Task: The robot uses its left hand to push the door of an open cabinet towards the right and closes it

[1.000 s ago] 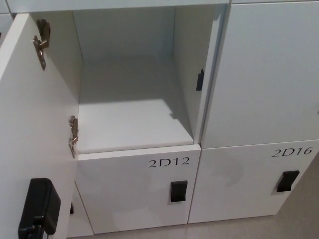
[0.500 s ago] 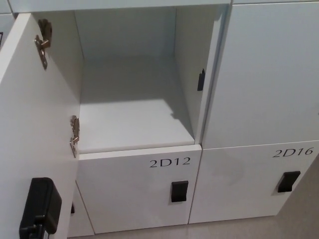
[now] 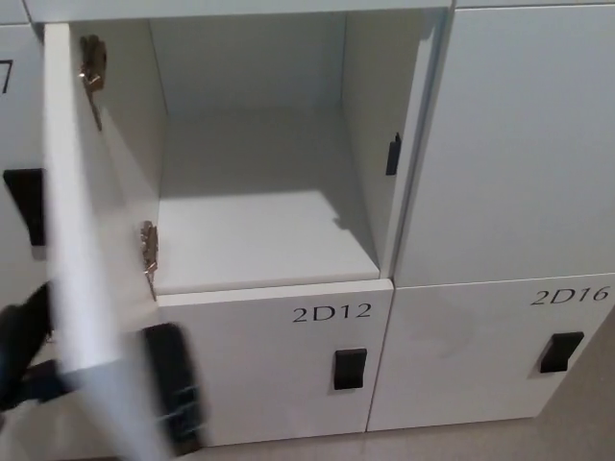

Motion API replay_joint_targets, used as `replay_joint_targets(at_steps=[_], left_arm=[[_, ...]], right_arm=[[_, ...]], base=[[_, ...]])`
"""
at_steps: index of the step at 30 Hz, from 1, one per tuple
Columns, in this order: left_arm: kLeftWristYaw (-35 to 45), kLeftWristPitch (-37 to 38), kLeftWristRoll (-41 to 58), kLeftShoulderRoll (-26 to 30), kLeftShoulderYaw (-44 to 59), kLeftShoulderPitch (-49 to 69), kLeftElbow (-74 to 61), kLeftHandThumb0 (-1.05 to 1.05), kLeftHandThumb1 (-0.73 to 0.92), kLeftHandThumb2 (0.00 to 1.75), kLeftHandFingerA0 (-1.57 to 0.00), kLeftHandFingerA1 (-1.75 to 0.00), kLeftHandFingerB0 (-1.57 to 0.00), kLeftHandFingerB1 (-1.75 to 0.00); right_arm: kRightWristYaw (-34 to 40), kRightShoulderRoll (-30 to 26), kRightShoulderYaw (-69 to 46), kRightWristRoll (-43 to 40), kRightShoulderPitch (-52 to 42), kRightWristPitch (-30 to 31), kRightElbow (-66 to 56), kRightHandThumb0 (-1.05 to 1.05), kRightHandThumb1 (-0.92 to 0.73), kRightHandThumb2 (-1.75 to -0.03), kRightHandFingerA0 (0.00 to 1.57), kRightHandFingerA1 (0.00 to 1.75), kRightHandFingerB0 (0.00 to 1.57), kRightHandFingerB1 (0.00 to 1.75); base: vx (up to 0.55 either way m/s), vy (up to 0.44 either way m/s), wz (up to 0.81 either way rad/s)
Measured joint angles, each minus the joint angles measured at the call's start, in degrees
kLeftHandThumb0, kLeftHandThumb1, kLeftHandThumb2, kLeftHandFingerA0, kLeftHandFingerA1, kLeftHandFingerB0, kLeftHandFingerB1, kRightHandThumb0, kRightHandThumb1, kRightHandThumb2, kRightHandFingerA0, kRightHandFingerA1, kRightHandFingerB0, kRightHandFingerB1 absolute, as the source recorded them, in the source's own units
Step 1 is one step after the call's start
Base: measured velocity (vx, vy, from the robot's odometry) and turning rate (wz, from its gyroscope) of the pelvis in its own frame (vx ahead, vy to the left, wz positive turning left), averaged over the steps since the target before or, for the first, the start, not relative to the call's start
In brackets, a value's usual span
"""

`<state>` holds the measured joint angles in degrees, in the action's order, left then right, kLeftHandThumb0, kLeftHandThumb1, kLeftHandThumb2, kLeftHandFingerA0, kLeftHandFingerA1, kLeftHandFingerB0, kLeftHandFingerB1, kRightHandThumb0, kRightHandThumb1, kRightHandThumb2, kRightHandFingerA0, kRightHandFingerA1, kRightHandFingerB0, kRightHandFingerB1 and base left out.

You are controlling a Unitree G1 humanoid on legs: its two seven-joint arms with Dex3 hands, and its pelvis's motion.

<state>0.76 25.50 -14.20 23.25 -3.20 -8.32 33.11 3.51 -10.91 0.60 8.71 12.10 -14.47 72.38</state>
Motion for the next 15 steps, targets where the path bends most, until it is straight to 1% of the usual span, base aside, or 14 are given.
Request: replay_joint_targets(at_steps=[1,2,4,5,6,7,8,9,10,11,12,13,14,15], left_arm=[[-0.04,-0.47,-0.55,-0.93,-1.00,-0.33,-1.13,-0.69,0.90,0.68,-0.35,-0.33,-0.27,-0.29],[-0.17,-1.40,-1.59,-2.71,-3.10,-1.17,-3.38,-0.69,0.90,0.68,-0.35,-0.33,-0.27,-0.29],[-0.24,-1.89,-2.51,-4.34,-4.94,-1.94,-5.15,-0.70,0.89,0.67,-0.37,-0.34,-0.28,-0.30],[-0.22,-2.16,-3.31,-5.89,-6.68,-2.69,-6.41,-0.71,0.76,1.01,-0.21,-0.51,-0.14,-0.43],[-0.10,-2.45,-4.27,-8.23,-9.10,-3.80,-7.96,-0.71,0.76,1.01,-0.21,-0.51,-0.14,-0.43],[-0.01,-2.46,-4.92,-9.80,-10.68,-4.58,-8.63,-0.32,0.68,1.22,-0.15,-0.59,-0.06,-0.54],[0.07,-2.47,-5.77,-12.03,-12.83,-5.78,-9.46,-0.25,0.69,1.34,-0.31,-0.74,-0.12,-0.61],[0.11,-2.48,-6.23,-13.41,-14.21,-6.56,-9.90,-0.25,0.69,1.34,-0.31,-0.74,-0.12,-0.61],[0.19,-2.48,-7.37,-16.61,-17.10,-8.20,-10.63,-0.08,0.67,1.43,-0.33,-0.78,-0.13,-0.63],[0.21,-2.48,-7.62,-17.47,-17.91,-8.55,-10.77,-0.08,0.67,1.43,-0.33,-0.78,-0.13,-0.63],[0.27,-2.48,-8.43,-20.13,-20.36,-9.59,-11.17,0.21,0.67,1.53,-0.41,-0.84,-0.19,-0.68],[0.31,-2.48,-8.98,-21.61,-21.91,-10.15,-11.43,0.46,0.89,1.47,-0.44,-0.82,-0.24,-0.71],[0.40,-2.49,-9.92,-23.64,-24.20,-10.98,-11.84,0.46,0.89,1.47,-0.44,-0.82,-0.24,-0.71],[0.44,-2.49,-10.38,-24.62,-25.40,-11.34,-12.11,0.40,0.92,1.35,-0.28,-0.76,-0.07,-0.62]], right_arm=[[0.00,0.00,0.00,0.00,0.00,-0.01,0.00,-0.52,-0.70,-0.99,0.35,0.54,0.27,0.48],[0.00,0.01,0.00,0.00,0.00,-0.04,-0.01,-0.52,-0.70,-0.99,0.35,0.54,0.27,0.48],[0.00,0.03,0.00,0.00,0.03,-0.05,-0.02,-0.53,-0.68,-0.98,0.34,0.52,0.27,0.48],[0.00,0.05,0.00,0.00,0.04,-0.07,-0.04,-0.49,-0.68,-1.02,0.49,0.58,0.39,0.52],[0.00,0.07,0.00,0.00,0.06,-0.08,-0.08,-0.49,-0.68,-1.02,0.49,0.58,0.39,0.52],[0.00,0.09,-0.01,-0.01,0.06,-0.11,-0.10,-0.49,-0.68,-1.02,0.49,0.58,0.39,0.52],[0.00,0.09,-0.05,-0.02,0.04,-0.13,-0.10,-0.49,-0.68,-1.02,0.49,0.58,0.39,0.52],[0.00,0.08,-0.09,-0.03,0.01,-0.14,-0.10,-0.49,-0.68,-1.02,0.49,0.58,0.39,0.52],[0.00,0.10,-0.18,-0.05,-0.02,-0.17,-0.09,-0.49,-0.68,-1.02,0.49,0.58,0.39,0.52],[0.00,0.10,-0.20,-0.05,-0.02,-0.18,-0.09,-0.49,-0.68,-1.02,0.49,0.58,0.39,0.52],[0.00,0.11,-0.27,-0.05,-0.02,-0.20,-0.09,-0.49,-0.68,-1.02,0.49,0.58,0.39,0.52],[0.00,0.11,-0.33,-0.07,-0.02,-0.21,-0.10,-0.49,-0.68,-1.02,0.49,0.58,0.39,0.52],[0.00,0.12,-0.45,-0.08,-0.01,-0.24,-0.10,-0.49,-0.68,-1.02,0.49,0.58,0.39,0.52],[0.00,0.12,-0.50,-0.08,0.00,-0.26,-0.11,-0.49,-0.68,-1.02,0.49,0.58,0.39,0.52]], base=[[0.00,0.000,0.00],[0.00,0.000,0.00],[0.00,0.000,0.00],[0.00,0.000,0.00],[0.00,0.000,0.00],[0.00,0.000,0.00],[0.00,0.000,0.00],[0.00,0.000,0.00],[0.00,0.000,0.00],[0.00,0.000,0.00],[0.00,0.000,0.00],[0.00,0.000,0.00],[0.00,0.000,0.00],[0.00,0.000,0.00]])
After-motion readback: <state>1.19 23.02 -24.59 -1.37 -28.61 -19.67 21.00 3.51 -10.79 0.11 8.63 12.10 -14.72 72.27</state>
